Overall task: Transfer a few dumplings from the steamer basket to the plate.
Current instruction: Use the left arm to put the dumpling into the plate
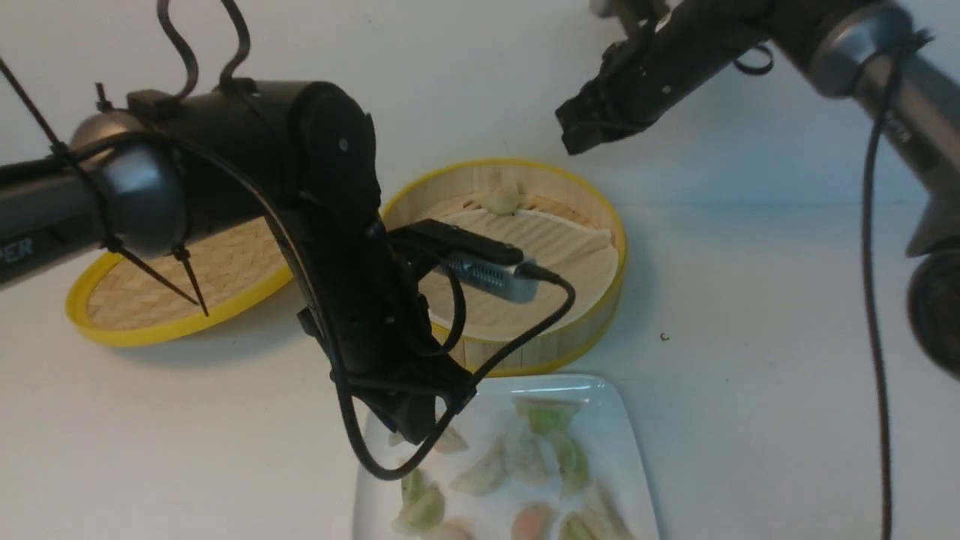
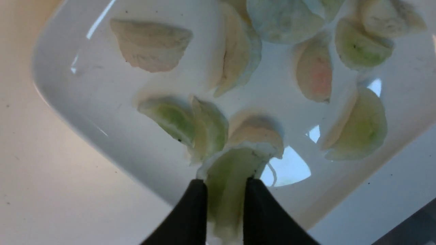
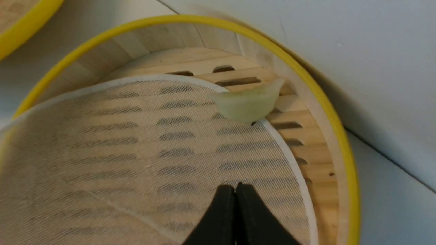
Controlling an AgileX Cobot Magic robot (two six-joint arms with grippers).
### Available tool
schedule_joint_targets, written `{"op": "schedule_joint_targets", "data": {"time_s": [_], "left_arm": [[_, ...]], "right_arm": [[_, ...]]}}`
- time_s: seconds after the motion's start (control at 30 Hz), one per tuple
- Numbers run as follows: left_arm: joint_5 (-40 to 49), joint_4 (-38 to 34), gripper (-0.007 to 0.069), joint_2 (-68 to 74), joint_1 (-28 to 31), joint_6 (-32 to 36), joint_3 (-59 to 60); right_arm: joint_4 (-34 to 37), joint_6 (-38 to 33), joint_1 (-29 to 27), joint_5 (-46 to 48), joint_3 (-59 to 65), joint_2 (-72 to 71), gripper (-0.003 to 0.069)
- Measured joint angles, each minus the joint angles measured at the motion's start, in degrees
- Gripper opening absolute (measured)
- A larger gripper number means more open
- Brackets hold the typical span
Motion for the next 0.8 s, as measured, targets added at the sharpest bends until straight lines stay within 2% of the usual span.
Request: {"op": "schedule_joint_targets", "data": {"time_s": [0.27, 0.4, 0.8], "left_arm": [[0.30, 0.13, 0.0113, 0.79, 0.00, 0.00, 0.10], [0.30, 0.13, 0.0113, 0.79, 0.00, 0.00, 0.10], [0.42, 0.19, 0.0112, 0.79, 0.00, 0.00, 0.10]], "right_arm": [[0.34, -5.34, 1.73, -10.21, -2.86, 8.91, -0.0007], [1.10, -7.61, 1.80, -13.06, -3.04, 10.53, 0.0022], [4.06, -14.94, 2.02, -16.86, -3.09, 12.87, 0.0247]]}}
